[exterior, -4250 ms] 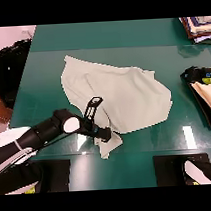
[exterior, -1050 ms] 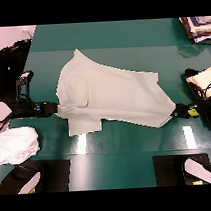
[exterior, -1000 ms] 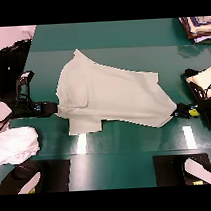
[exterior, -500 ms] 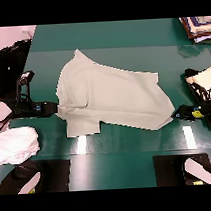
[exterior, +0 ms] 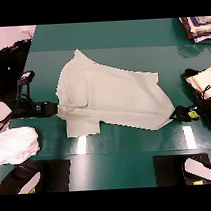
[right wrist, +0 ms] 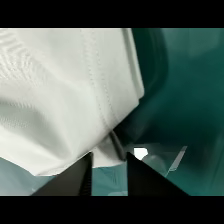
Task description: Fold the shirts.
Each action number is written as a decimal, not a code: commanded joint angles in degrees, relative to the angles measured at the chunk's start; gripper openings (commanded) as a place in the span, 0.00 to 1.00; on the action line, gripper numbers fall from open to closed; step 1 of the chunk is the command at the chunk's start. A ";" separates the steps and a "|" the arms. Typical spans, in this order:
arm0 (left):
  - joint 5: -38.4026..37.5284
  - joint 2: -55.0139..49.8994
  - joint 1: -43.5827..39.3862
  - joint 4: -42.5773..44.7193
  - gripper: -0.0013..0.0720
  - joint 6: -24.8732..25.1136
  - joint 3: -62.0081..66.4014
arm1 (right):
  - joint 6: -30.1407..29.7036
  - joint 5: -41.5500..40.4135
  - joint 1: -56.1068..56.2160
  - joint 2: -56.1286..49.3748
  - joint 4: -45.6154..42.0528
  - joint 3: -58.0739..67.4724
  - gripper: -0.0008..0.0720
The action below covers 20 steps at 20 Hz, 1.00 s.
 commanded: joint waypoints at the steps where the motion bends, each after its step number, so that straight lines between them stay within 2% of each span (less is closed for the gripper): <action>1: 0.02 0.04 0.04 -0.26 0.05 0.09 0.00 | -0.28 -0.81 0.04 -0.96 -0.46 0.00 0.27; 5: 0.04 0.04 0.04 -0.94 0.05 0.09 0.00 | -0.72 0.94 0.04 -0.96 -0.74 -0.02 0.27; 6: 0.11 0.04 0.04 -0.98 0.05 0.09 0.00 | -1.29 0.92 0.04 -0.96 -0.63 0.00 0.09; 7: 0.37 0.04 0.04 -1.07 0.05 0.09 0.02 | -1.77 0.85 0.04 -0.94 -0.57 0.02 0.04; 11: -0.07 0.04 0.07 -1.22 0.05 1.05 5.38 | -2.01 1.73 0.04 4.74 4.79 2.05 0.03; 14: -0.17 0.04 0.07 -1.07 0.05 3.19 19.10 | -1.75 3.17 0.04 12.68 12.41 11.76 0.03; 16: -0.09 0.04 0.04 -0.87 0.05 4.57 31.26 | 0.33 1.36 0.04 17.03 16.39 21.24 0.03; 20: 1.60 0.04 0.07 2.54 0.05 6.08 56.61 | 1.53 -5.33 0.02 22.53 15.04 43.47 0.03</action>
